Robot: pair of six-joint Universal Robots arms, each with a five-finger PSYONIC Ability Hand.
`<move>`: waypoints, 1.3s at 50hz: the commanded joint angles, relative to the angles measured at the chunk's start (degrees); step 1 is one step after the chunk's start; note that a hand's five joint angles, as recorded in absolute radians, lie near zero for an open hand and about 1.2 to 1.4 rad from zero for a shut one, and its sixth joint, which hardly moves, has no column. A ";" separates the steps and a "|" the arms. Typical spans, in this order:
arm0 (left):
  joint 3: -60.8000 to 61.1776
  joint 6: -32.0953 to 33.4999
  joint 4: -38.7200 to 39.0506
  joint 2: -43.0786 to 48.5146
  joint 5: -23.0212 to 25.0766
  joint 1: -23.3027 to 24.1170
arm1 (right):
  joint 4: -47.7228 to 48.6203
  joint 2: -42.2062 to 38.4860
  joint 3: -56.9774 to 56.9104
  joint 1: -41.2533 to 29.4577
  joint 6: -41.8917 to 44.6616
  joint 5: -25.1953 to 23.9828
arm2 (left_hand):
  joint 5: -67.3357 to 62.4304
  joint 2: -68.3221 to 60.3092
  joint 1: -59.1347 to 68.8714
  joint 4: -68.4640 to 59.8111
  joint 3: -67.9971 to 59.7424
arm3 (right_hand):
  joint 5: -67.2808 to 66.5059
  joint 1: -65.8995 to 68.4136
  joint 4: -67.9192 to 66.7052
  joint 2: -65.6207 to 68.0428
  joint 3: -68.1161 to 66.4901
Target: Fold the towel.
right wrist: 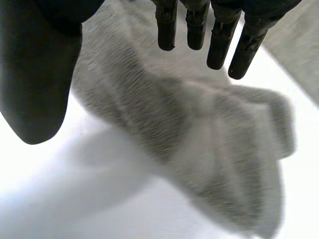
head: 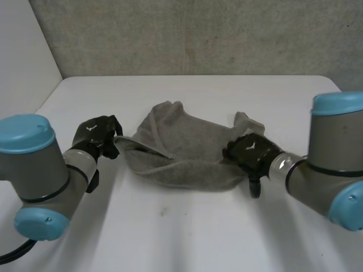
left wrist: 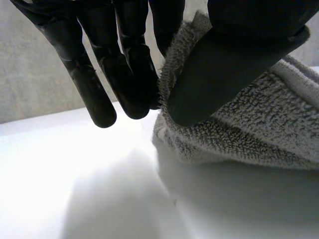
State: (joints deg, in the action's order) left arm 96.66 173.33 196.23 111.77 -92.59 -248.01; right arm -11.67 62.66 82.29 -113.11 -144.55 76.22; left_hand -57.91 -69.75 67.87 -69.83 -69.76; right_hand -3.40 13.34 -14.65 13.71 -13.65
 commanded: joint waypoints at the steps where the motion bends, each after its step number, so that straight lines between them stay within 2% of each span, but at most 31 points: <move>1: 3.01 -0.10 0.29 -4.45 0.04 -0.55 | 0.68 4.49 -2.82 3.16 -4.50 -0.02 | -12.09 -10.25 12.13 -10.17 -10.24 | 3.40 -3.34 4.65 -3.71 3.65; 8: 3.98 -0.10 0.29 -5.69 -0.05 -0.55 | -0.72 1.41 -11.89 5.10 -9.26 -1.78 | -12.09 -10.25 12.13 -10.17 -10.24 | 3.40 -3.34 4.65 -3.71 3.65; 11: 4.15 -0.10 0.29 -5.69 -0.05 -0.46 | -3.54 -3.25 -17.60 5.18 -9.43 -3.10 | -12.09 -10.25 12.13 -10.17 -10.24 | -3.41 3.48 -2.16 3.10 -3.17; 13: 4.59 -0.10 0.29 -5.78 -0.05 -0.46 | -9.39 -8.40 -25.03 5.18 -9.43 -3.45 | -12.09 -10.25 12.13 -10.17 -10.24 | -9.27 9.34 -8.02 8.97 -9.03; 16: 4.68 -0.10 0.29 -5.95 -0.05 -0.46 | -12.68 -11.51 -29.11 5.18 -9.35 -3.54 | -12.09 -10.25 12.13 -10.17 -10.24 | -9.47 9.53 -8.21 9.16 -9.22; 18: 4.86 -0.10 0.29 -6.48 -0.05 -0.46 | -18.63 -17.11 -36.90 4.83 -9.26 -3.97 | -12.09 -10.25 12.13 -10.17 -10.24 | -9.47 9.53 -8.21 9.16 -9.22; 19: 4.86 -0.10 0.29 -6.48 -0.05 -0.46 | -18.65 -17.13 -36.94 4.83 -9.26 -3.98 | -12.09 -10.25 12.13 -10.17 -10.24 | -9.47 9.53 -8.21 9.16 -9.22; 21: 4.86 -0.10 0.29 -6.57 -0.05 -0.46 | -22.15 -22.03 -43.41 4.48 -9.08 -4.15 | -11.94 -10.11 11.98 -10.02 -10.10 | -10.80 10.87 -9.55 10.49 -10.56; 26: 4.86 -0.10 0.29 -6.74 -0.05 -0.37 | -23.49 -27.75 -50.72 4.30 -8.21 -4.15 | -11.61 -9.77 11.64 -9.69 -9.76 | -17.52 17.59 -16.27 17.21 -17.28; 34: 4.86 -0.10 0.38 -6.75 -0.05 -0.37 | -23.40 -32.33 -53.37 4.13 -3.20 -3.80 | -10.77 -8.93 10.80 -8.85 -8.92 | -23.93 23.99 -22.68 23.62 -23.68; 49: 4.94 -0.10 0.38 -6.75 -0.05 -0.46 | -22.96 -34.45 -53.46 3.07 1.20 -3.27 | -10.09 -8.26 10.13 -8.17 -8.25 | -24.27 24.34 -23.02 23.96 -24.02; 51: 4.94 -0.10 0.38 -6.75 -0.05 -0.46 | -22.96 -34.18 -53.46 2.99 1.29 -3.27 | -10.09 -8.26 10.13 -8.17 -8.25 | -35.47 35.53 -34.22 35.16 -35.22; 52: 4.94 -0.10 0.38 -6.75 -0.05 -0.46 | -22.96 -34.18 -53.46 2.99 1.29 -3.27 | -10.09 -8.26 10.13 -8.17 -8.25 | -35.54 35.60 -34.29 35.23 -35.29; 54: 4.86 -0.10 0.38 -6.75 -0.05 -0.46 | -22.87 -33.57 -53.72 2.90 1.20 -3.19 | -10.09 -8.26 10.13 -8.17 -8.25 | -64.14 64.21 -62.89 63.83 -63.90; 60: 4.77 -0.10 0.29 -6.75 -0.05 -0.55 | -23.05 -31.02 -53.64 2.90 0.32 -2.92 | -10.09 -8.26 10.13 -8.17 -8.25 | -66.60 66.66 -65.35 66.29 -66.35; 63: 4.77 -0.10 0.29 -6.92 -0.13 -0.90 | -23.22 -26.80 -52.67 3.25 -0.21 -2.66 | -10.09 -8.26 10.13 -8.17 -8.25 | -66.60 66.66 -65.35 66.29 -66.35; 65: 4.68 -0.10 0.20 -7.62 -0.13 -1.42 | -23.22 -20.33 -51.18 3.86 -3.09 -3.27 | -10.43 -8.59 10.47 -8.51 -8.58 | -66.60 66.66 -65.35 66.29 -66.35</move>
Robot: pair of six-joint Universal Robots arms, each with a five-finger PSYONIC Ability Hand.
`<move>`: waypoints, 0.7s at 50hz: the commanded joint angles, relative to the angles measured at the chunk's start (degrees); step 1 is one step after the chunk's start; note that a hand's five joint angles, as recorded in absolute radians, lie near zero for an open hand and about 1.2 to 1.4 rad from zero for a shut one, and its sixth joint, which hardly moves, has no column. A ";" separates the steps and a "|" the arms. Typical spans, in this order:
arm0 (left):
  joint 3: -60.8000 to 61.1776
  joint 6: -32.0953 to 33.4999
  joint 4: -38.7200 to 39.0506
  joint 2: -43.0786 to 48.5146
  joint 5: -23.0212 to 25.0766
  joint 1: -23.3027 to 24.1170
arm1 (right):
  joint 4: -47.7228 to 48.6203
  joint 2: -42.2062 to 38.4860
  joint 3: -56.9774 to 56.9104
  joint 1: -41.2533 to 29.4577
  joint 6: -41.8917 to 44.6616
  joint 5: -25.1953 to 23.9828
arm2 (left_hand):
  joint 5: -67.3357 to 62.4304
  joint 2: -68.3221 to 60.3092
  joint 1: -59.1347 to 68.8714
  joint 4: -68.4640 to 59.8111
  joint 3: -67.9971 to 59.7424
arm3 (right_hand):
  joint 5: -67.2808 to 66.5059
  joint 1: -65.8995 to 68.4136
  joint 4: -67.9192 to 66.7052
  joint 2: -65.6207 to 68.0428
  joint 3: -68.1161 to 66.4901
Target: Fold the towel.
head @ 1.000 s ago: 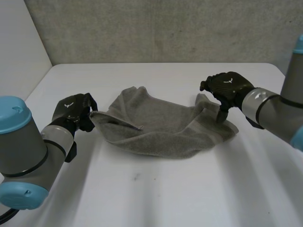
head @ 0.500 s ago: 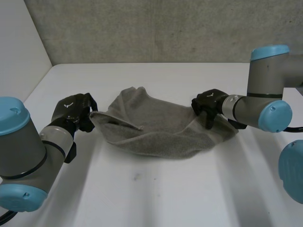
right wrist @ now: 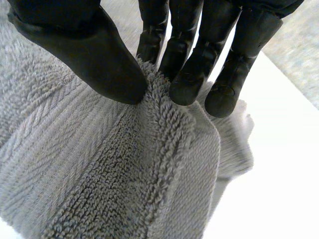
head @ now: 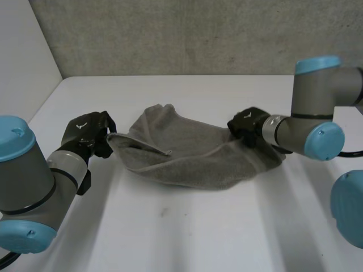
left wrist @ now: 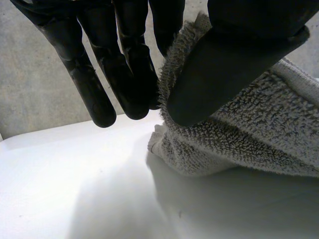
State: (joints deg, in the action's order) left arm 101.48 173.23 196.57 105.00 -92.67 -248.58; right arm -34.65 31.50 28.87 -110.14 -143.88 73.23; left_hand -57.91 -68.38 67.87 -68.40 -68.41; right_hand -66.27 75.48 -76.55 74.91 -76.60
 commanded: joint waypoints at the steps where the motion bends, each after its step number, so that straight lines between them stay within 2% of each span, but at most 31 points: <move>1: -0.22 0.09 -0.22 -2.15 0.03 -1.64 | -0.24 10.87 2.25 0.89 -3.77 -0.29 | -10.93 -10.46 10.97 -10.44 -10.43 | -3.73 4.52 -3.45 5.09 -3.40; 2: -0.23 0.09 -0.40 -3.73 0.12 -2.34 | -0.24 14.44 3.55 1.41 -6.04 -0.72 | -11.43 -10.96 11.47 -10.95 -10.94 | -3.73 4.52 -3.45 5.09 -3.40; 3: -0.23 0.09 -0.40 -3.75 0.12 -2.35 | -0.24 14.47 3.57 1.42 -6.06 -0.72 | -11.44 -10.97 11.47 -10.95 -10.94 | -3.73 4.52 -3.45 5.09 -3.40; 5: -0.75 -0.09 -0.84 -7.42 0.12 -3.40 | -0.41 22.17 7.67 3.34 -9.91 -2.65 | -12.09 -11.62 12.13 -11.60 -11.59 | -3.73 4.52 -3.45 5.09 -3.40; 6: -0.75 -0.09 -0.84 -7.44 0.12 -3.40 | -0.41 22.21 7.70 3.35 -9.93 -2.66 | -12.09 -11.62 12.13 -11.60 -11.59 | -3.73 4.52 -3.45 5.09 -3.40; 8: -1.02 -0.26 -1.36 -12.68 0.03 -3.58 | -0.50 31.21 14.08 5.45 -11.41 -6.59 | -12.09 -11.62 12.13 -11.60 -11.59 | -3.73 4.52 -3.45 5.09 -3.40; 11: -1.10 -0.18 -1.89 -15.96 0.03 -3.67 | -0.50 36.09 17.10 7.22 -11.68 -8.46 | -12.09 -11.62 12.13 -11.60 -11.59 | -3.73 4.52 -3.45 5.09 -3.40; 13: -1.54 -0.09 -3.64 -22.35 0.03 -4.10 | -0.59 45.80 21.83 12.29 -12.12 -11.70 | -12.09 -11.62 12.13 -11.60 -11.59 | -3.73 4.52 -3.45 5.09 -3.40; 14: -1.54 -0.09 -3.65 -22.38 0.03 -4.11 | -0.59 45.85 21.85 12.32 -12.12 -11.71 | -12.09 -11.62 12.13 -11.60 -11.59 | -3.73 4.52 -3.45 5.09 -3.40; 17: -5.57 -0.70 -11.70 -28.87 -0.23 -4.72 | -0.85 57.16 24.83 18.45 -11.68 -14.25 | -12.09 -11.62 12.13 -11.60 -11.59 | -3.73 4.52 -3.45 5.09 -3.40; 18: -5.59 -0.70 -11.74 -28.88 -0.23 -4.72 | -0.85 57.19 24.84 18.47 -11.68 -14.26 | -12.09 -11.62 12.13 -11.60 -11.59 | -3.73 4.52 -3.45 5.09 -3.40; 20: -8.74 -1.40 -17.86 -29.76 -0.23 -4.55 | -2.69 60.08 24.92 21.10 -11.51 -15.05 | -12.09 -11.62 12.13 -11.60 -11.59 | -3.73 4.52 -3.45 5.09 -3.40; 26: -10.07 -2.81 -21.14 -28.36 -0.15 -4.02 | -7.36 58.94 26.77 22.16 -8.61 -15.40 | -12.09 -11.62 12.13 -11.60 -11.59 | -3.73 4.52 -3.45 5.09 -3.40; 29: -9.19 -2.90 -21.14 -23.87 -0.06 -4.02 | -9.38 53.08 31.33 19.72 -0.46 -13.56 | -12.09 -11.62 12.13 -11.60 -11.59 | -3.73 4.52 -3.45 5.09 -3.40; 31: -8.75 -2.73 -21.06 -17.14 -0.06 -3.58 | -9.38 51.05 32.30 17.79 1.83 -12.51 | -12.09 -11.62 12.13 -11.60 -11.59 | -3.73 4.52 -3.45 5.09 -3.40; 32: -8.75 -2.72 -21.06 -17.11 -0.06 -3.58 | -9.38 51.03 32.31 17.77 1.85 -12.50 | -12.09 -11.62 12.13 -11.60 -11.59 | -3.73 4.52 -3.45 5.09 -3.40; 34: -9.62 -2.38 -20.97 -10.64 -0.14 -2.88 | -9.21 45.70 32.83 12.87 4.04 -7.96 | -12.09 -11.62 12.13 -11.60 -11.59 | -3.73 4.52 -3.45 5.09 -3.40; 35: -9.63 -2.37 -20.97 -10.60 -0.15 -2.88 | -9.20 45.67 32.83 12.85 4.05 -7.93 | -12.09 -11.62 12.13 -11.60 -11.59 | -3.73 4.52 -3.45 5.09 -3.40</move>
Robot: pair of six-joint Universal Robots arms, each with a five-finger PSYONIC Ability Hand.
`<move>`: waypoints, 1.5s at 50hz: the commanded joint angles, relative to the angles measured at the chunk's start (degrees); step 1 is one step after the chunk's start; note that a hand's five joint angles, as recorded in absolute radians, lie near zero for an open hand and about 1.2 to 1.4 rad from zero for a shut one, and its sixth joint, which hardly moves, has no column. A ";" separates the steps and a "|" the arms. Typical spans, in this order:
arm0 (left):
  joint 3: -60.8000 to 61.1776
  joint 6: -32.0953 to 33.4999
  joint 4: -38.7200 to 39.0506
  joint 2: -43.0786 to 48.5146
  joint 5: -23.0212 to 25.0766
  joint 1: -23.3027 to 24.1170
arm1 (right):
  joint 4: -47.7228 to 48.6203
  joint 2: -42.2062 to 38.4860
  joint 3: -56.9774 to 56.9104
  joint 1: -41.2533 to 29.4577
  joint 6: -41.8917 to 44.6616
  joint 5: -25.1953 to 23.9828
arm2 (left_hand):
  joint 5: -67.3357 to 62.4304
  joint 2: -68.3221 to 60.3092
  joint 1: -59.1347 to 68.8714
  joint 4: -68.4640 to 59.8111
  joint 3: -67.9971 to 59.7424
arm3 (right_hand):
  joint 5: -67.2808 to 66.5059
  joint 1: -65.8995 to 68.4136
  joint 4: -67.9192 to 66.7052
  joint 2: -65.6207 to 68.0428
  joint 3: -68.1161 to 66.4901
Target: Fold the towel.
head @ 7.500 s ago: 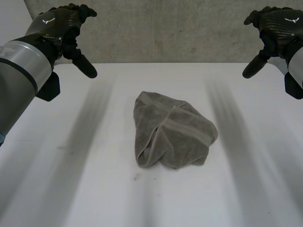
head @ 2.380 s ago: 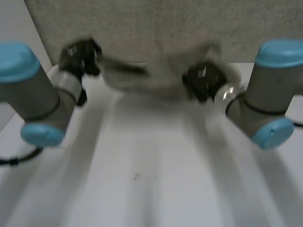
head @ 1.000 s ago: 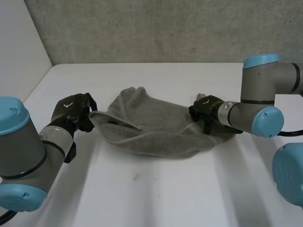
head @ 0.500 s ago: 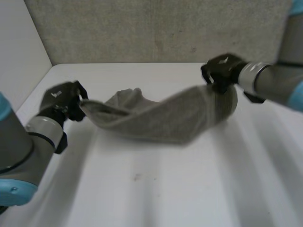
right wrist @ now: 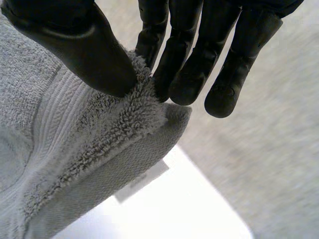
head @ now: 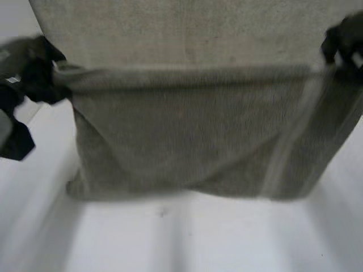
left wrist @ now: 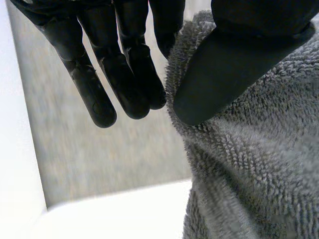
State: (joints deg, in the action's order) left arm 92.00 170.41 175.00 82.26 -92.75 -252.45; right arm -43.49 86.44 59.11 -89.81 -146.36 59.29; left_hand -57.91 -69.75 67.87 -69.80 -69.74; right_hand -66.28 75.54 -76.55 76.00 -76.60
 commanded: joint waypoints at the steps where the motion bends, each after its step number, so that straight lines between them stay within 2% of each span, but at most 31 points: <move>1: -1.28 0.54 0.70 15.44 -0.06 1.08 | -0.11 -12.32 2.06 -9.84 6.70 8.71 | -12.09 -10.25 12.13 -10.20 -10.26 | -3.72 4.46 -3.45 4.00 -3.40; 2: -3.21 0.63 0.70 18.87 -0.06 1.17 | 0.15 -15.57 1.45 -12.38 6.96 11.87 | -12.09 -10.25 12.13 -10.20 -10.26 | -3.72 4.46 -3.45 4.00 -3.40; 4: -5.49 0.63 0.61 22.12 -0.24 1.25 | 0.85 -18.30 0.48 -14.06 6.96 14.08 | -12.09 -10.25 12.13 -10.20 -10.26 | -3.72 4.46 -3.45 4.00 -3.40; 8: -10.88 0.54 0.70 27.78 -0.15 1.25 | 4.29 -23.34 -2.69 -15.66 6.61 16.39 | -12.09 -10.25 12.13 -10.20 -10.26 | -3.72 4.46 -3.45 4.00 -3.40; 12: -22.78 0.45 0.70 33.83 -0.59 1.34 | 11.21 -30.61 -13.63 -16.27 5.91 18.05 | -12.09 -10.25 12.13 -10.20 -10.26 | -3.72 4.46 -3.45 4.00 -3.40; 13: -22.83 0.45 0.70 33.84 -0.59 1.34 | 13.49 -32.63 -19.77 -16.36 4.95 19.19 | -12.09 -10.25 12.13 -10.20 -10.26 | -3.72 4.46 -3.45 4.00 -3.40; 14: -27.88 0.19 0.61 35.06 -0.68 1.43 | 13.51 -32.65 -19.83 -16.36 4.94 19.20 | -12.09 -10.25 12.13 -10.20 -10.26 | -3.72 4.46 -3.45 4.00 -3.40; 15: -33.32 -0.16 0.52 35.86 -0.76 1.52 | 15.95 -34.48 -26.70 -16.54 3.37 20.77 | -12.09 -10.25 12.13 -10.20 -10.26 | -3.72 4.46 -3.45 4.00 -3.40; 16: -33.37 -0.16 0.52 35.86 -0.77 1.52 | 15.98 -34.50 -26.77 -16.54 3.36 20.78 | -12.09 -10.25 12.13 -10.20 -10.26 | -3.72 4.46 -3.45 4.00 -3.40; 18: -43.09 -1.12 0.78 35.78 -0.85 1.78 | 22.27 -36.25 -39.63 -16.98 -2.06 22.88 | -12.09 -10.25 12.13 -10.20 -10.26 | -3.72 4.46 -3.45 4.00 -3.40; 19: -43.13 -1.13 0.78 35.78 -0.85 1.78 | 22.30 -36.26 -39.69 -16.98 -2.09 22.89 | -12.09 -10.25 12.13 -10.20 -10.26 | -3.72 4.46 -3.45 4.00 -3.40; 21: -49.61 -4.45 2.27 34.38 -1.90 1.87 | 29.48 -35.91 -47.48 -16.89 -8.91 23.59 | -12.09 -10.25 12.13 -10.20 -10.26 | -3.72 4.46 -3.45 4.00 -3.40; 24: -51.13 -6.84 3.95 32.88 -3.23 1.78 | 31.62 -35.03 -48.48 -16.80 -11.41 23.77 | -12.09 -10.25 12.13 -10.20 -10.26 | -3.72 4.46 -3.45 4.00 -3.40; 26: -49.47 -12.61 6.75 29.99 -6.20 0.73 | 31.28 -32.23 -46.82 -16.80 -14.04 23.42 | -12.09 -10.25 12.13 -10.20 -10.26 | -3.72 4.46 -3.45 4.00 -3.40; 31: -39.57 -19.39 7.38 27.52 -9.55 -0.76 | 26.01 -29.94 -36.66 -16.80 -13.43 22.45 | -12.09 -10.25 12.13 -10.20 -10.26 | -3.72 4.46 -3.45 4.00 -3.40; 35: -29.33 -20.90 8.17 26.37 -9.47 -2.35 | 22.48 -28.70 -26.86 -16.63 -11.23 20.43 | -12.09 -10.25 12.13 -10.20 -10.26 | -3.72 4.46 -3.45 4.00 -3.40; 37: -19.45 -20.90 9.39 26.20 -9.20 -2.61 | 21.69 -27.91 -14.53 -16.63 -7.30 17.63 | -11.44 -9.61 11.48 -9.55 -9.62 | -3.72 4.46 -3.45 4.00 -3.40; 40: -14.74 -20.90 10.72 26.64 -8.68 -2.53 | 22.13 -27.73 -8.49 -16.54 -5.17 16.91 | -9.75 -7.92 9.79 -7.87 -7.93 | -3.72 4.46 -3.45 4.00 -3.40; 42: -6.43 -20.82 14.30 27.51 -6.93 -2.61 | 24.40 -27.91 1.74 -16.89 -1.93 16.39 | -6.23 -4.40 6.27 -4.34 -4.41 | -3.72 4.46 -3.45 4.00 -3.40; 48: 3.36 -20.46 20.21 30.33 -4.81 -2.61 | 31.87 -28.52 16.97 -17.07 0.19 16.30 | -4.88 -3.04 4.91 -2.99 -3.05 | -3.72 4.46 -3.45 4.00 -3.40; 54: 9.34 -18.79 22.14 31.21 -4.37 -3.58 | 35.14 -28.44 22.62 -16.89 0.28 16.65 | -4.20 -2.37 4.24 -2.31 -2.38 | -3.72 4.46 -3.45 4.00 -3.40; 57: 11.36 -17.65 22.05 30.33 -4.28 -5.51 | 35.49 -27.38 24.38 -16.36 0.28 16.30 | 0.51 2.34 -0.47 2.40 2.33 | -3.72 4.46 -3.45 4.00 -3.40; 58: 12.14 -17.04 22.05 29.37 -4.28 -6.21 | 35.49 -26.60 24.90 -16.36 0.20 16.04 | 8.00 9.83 -7.96 9.89 9.83 | -3.72 4.46 -3.45 4.00 -3.40; 59: 12.15 -17.04 22.05 29.36 -4.28 -6.22 | 35.49 -26.59 24.91 -16.36 0.19 16.04 | 8.08 9.91 -8.04 9.96 9.90 | -3.72 4.46 -3.45 4.00 -3.40; 61: 13.81 -15.29 22.05 26.04 -4.19 -6.83 | 35.92 -23.97 26.22 -16.28 0.11 15.95 | 34.68 36.52 -34.65 36.57 36.51 | -3.72 4.46 -3.45 4.00 -3.40; 62: 13.82 -15.28 22.05 26.02 -4.19 -6.83 | 35.93 -23.95 26.23 -16.28 0.11 15.95 | 34.82 36.65 -34.78 36.71 36.65 | -3.72 4.46 -3.45 4.00 -3.40; 64: 15.13 -13.01 22.05 23.22 -3.76 -6.31 | 36.98 -22.12 27.63 -16.28 0.11 15.95 | 54.08 55.91 -54.04 55.96 55.90 | -3.72 4.46 -3.45 4.00 -3.40; 70: 16.81 -8.51 23.46 18.29 -2.70 -5.51 | 39.53 -20.17 30.36 -16.10 0.11 15.95 | 57.03 58.86 -56.99 58.91 58.85 | -3.72 4.46 -3.45 4.00 -3.40; 72: 17.68 -3.44 26.08 14.79 -2.17 -5.16 | 41.37 -19.30 32.19 -15.49 0.02 15.86 | 56.86 58.69 -56.82 58.75 58.68 | -3.72 4.46 -3.45 4.00 -3.40; 73: 17.69 -3.41 26.10 14.77 -2.17 -5.16 | 41.38 -19.30 32.20 -15.48 0.02 15.86 | 56.86 58.69 -56.82 58.75 58.68 | -3.72 4.46 -3.45 4.00 -3.40; 75: 19.09 3.84 29.16 12.58 0.01 -4.99 | 42.51 -19.21 34.04 -14.61 0.02 15.60 | 56.69 58.52 -56.65 58.58 58.51 | -3.72 4.46 -3.45 4.00 -3.40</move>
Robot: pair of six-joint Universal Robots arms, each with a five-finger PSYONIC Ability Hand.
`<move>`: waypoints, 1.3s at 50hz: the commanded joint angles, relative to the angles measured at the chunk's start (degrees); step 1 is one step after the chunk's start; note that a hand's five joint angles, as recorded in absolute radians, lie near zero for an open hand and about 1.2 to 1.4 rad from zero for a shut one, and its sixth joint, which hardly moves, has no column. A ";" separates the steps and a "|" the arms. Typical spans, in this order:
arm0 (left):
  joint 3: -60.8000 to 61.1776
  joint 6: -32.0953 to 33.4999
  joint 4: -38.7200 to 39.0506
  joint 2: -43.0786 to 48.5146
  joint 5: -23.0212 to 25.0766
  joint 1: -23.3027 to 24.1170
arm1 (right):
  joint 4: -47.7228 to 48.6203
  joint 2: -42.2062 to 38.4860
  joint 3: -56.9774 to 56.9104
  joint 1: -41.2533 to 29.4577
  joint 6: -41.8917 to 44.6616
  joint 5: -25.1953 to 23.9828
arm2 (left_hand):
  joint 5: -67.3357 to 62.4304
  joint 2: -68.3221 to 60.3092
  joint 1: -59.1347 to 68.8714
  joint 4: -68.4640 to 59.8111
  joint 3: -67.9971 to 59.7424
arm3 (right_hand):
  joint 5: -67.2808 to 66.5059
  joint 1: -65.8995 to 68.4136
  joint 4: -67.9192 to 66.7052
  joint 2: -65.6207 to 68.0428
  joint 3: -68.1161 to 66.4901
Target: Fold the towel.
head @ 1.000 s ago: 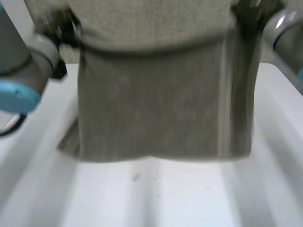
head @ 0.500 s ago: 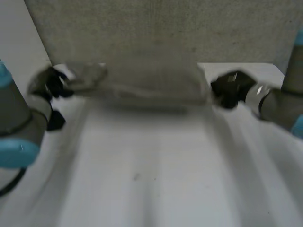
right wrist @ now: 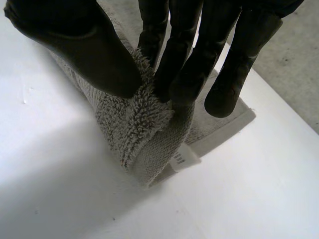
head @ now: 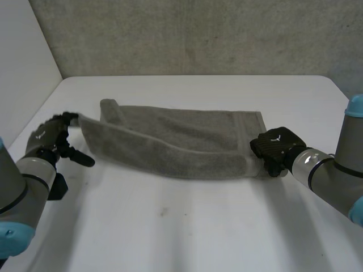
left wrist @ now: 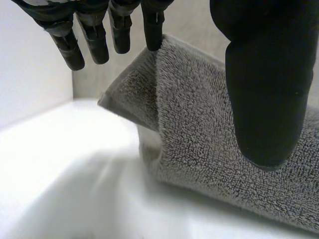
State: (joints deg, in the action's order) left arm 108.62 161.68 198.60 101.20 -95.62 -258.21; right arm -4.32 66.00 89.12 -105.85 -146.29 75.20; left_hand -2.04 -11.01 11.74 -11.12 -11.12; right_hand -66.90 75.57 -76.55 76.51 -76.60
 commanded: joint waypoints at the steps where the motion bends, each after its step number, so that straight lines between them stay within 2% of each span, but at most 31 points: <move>1: 2.48 12.60 5.57 -6.37 2.89 0.78 | 3.35 1.24 4.05 1.43 -0.04 -0.32 | 0.81 -0.21 -0.51 -0.10 -0.10 | -3.10 4.43 -3.45 3.49 -3.40; 2: 3.09 16.69 7.14 -7.07 5.24 0.95 | 3.70 1.24 4.57 1.52 0.04 -0.67 | 0.98 -0.05 -0.68 0.07 0.07 | -3.10 4.43 -3.45 3.49 -3.40; 3: 3.09 16.74 7.15 -7.07 5.26 0.96 | 3.97 1.15 5.01 1.61 0.04 -0.93 | 0.98 -0.05 -0.68 0.07 0.07 | -3.10 4.43 -3.45 3.49 -3.40; 5: 4.58 26.79 9.78 -7.42 11.65 0.96 | 4.06 0.97 5.19 1.61 0.04 -1.11 | 1.15 0.12 -0.85 0.24 0.24 | -3.10 4.43 -3.45 3.49 -3.40; 6: 4.59 26.84 9.79 -7.42 11.68 0.96 | 4.06 0.97 5.19 1.61 0.04 -1.11 | 1.15 0.12 -0.85 0.24 0.24 | -3.10 4.43 -3.45 3.49 -3.40; 8: 5.55 36.64 10.66 -6.90 17.63 0.78 | 4.23 0.97 5.28 1.52 0.04 -1.29 | 0.98 -0.04 -0.68 0.07 0.07 | -3.10 4.43 -3.45 3.49 -3.40; 9: 5.55 36.69 10.67 -6.90 17.66 0.78 | 4.23 0.97 5.28 1.52 0.04 -1.29 | 0.98 -0.05 -0.68 0.07 0.07 | -3.10 4.43 -3.45 3.49 -3.40; 11: 6.17 44.39 10.58 -6.46 21.51 -0.18 | 4.23 0.97 5.28 1.52 0.04 -1.29 | 0.81 -0.21 -0.51 -0.10 -0.10 | -3.10 4.43 -3.45 3.49 -3.40; 16: 5.91 50.39 10.32 -3.57 23.37 -0.36 | 4.23 0.80 5.37 1.52 0.04 -1.29 | 0.81 -0.21 -0.51 -0.10 -0.10 | -3.10 4.43 -3.45 3.49 -3.40; 28: 1.60 50.84 8.21 3.56 23.55 -1.15 | 4.23 -0.26 5.89 1.61 0.13 -1.29 | -1.54 -2.57 1.84 -2.45 -2.45 | -3.10 4.43 -3.45 3.49 -3.40; 36: -2.62 50.57 2.49 8.92 22.84 -1.68 | 4.32 -0.35 6.25 1.61 0.22 -1.29 | -5.75 -6.77 6.05 -6.66 -6.66 | -3.10 4.43 -3.45 3.49 -3.40; 38: -3.67 50.57 2.58 10.85 22.75 -1.86 | 4.50 -0.43 6.25 1.61 0.22 -1.37 | -14.95 -15.98 15.25 -15.86 -15.86 | -3.10 4.43 -3.45 3.49 -3.40; 41: -4.03 50.57 2.67 11.38 22.93 -2.12 | 4.67 -0.61 6.33 1.70 0.22 -1.37 | -19.54 -20.57 19.84 -20.45 -20.45 | -3.10 4.43 -3.45 3.49 -3.40; 43: -4.29 50.49 2.76 12.17 23.11 -2.65 | 4.94 -0.96 6.33 1.79 0.31 -1.37 | -31.75 -32.78 32.05 -32.67 -32.67 | -3.10 4.43 -3.45 3.49 -3.40; 44: -4.29 50.49 2.76 12.18 23.11 -2.65 | 4.94 -0.96 6.33 1.79 0.31 -1.37 | -31.82 -32.85 32.12 -32.73 -32.73 | -3.10 4.43 -3.45 3.49 -3.40; 46: -4.29 50.49 3.54 12.26 23.19 -2.74 | 4.94 -0.96 6.42 1.79 0.31 -1.37 | -50.73 -51.76 51.03 -51.65 -51.65 | -3.10 4.43 -3.45 3.49 -3.40; 47: -4.29 50.49 3.55 12.26 23.19 -2.74 | 4.94 -0.96 6.42 1.79 0.31 -1.37 | -50.83 -51.85 51.13 -51.74 -51.74 | -3.10 4.43 -3.45 3.49 -3.40; 48: -4.11 50.57 3.90 12.18 23.19 -2.74 | 4.85 -0.96 6.42 1.79 0.31 -1.37 | -60.65 -61.68 60.95 -61.57 -61.57 | -3.10 4.43 -3.45 3.49 -3.40; 49: -4.11 50.57 3.90 12.18 23.19 -2.74 | 4.85 -0.96 6.42 1.79 0.31 -1.37 | -60.75 -61.78 61.05 -61.66 -61.66 | -3.10 4.43 -3.45 3.49 -3.40; 50: -3.77 50.66 4.34 11.74 23.19 -2.74 | 4.85 -0.87 6.33 1.87 0.31 -1.37 | -67.89 -68.92 68.19 -68.80 -68.80 | -3.10 4.43 -3.45 3.49 -3.40; 55: -3.06 51.19 4.43 9.01 23.02 -2.91 | 4.06 0.88 5.19 2.23 0.22 -1.20 | -67.96 -68.99 68.26 -68.88 -68.88 | -3.10 4.43 -3.45 3.49 -3.40; 60: -2.36 51.19 3.72 2.24 22.84 -3.35 | 1.07 7.56 2.55 4.95 0.04 -0.93 | -67.96 -68.99 68.26 -68.88 -68.88 | -3.10 4.43 -3.45 3.49 -3.40; 62: -1.83 51.10 3.29 -4.92 22.84 -3.35 | -4.17 14.99 -0.50 5.74 -0.22 -1.55 | -67.96 -68.99 68.26 -68.88 -68.88 | -3.10 4.43 -3.45 3.49 -3.40; 63: -1.83 51.10 3.28 -4.96 22.84 -3.35 | -4.20 15.03 -0.52 5.74 -0.22 -1.55 | -67.96 -68.99 68.26 -68.88 -68.88 | -3.10 4.43 -3.45 3.49 -3.40; 65: -1.83 50.66 1.45 -14.14 22.84 -3.09 | -10.06 21.68 -5.33 6.35 -0.48 -3.56 | -67.96 -68.99 68.26 -68.88 -68.88 | -3.10 4.43 -3.45 3.49 -3.40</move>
State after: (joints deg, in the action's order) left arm 106.32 212.83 202.33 102.28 -72.75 -261.47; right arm -4.31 74.63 91.18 -101.22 -146.30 74.00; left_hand -58.31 -69.60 67.62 -69.58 -69.53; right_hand -66.90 75.57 -76.55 76.51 -76.61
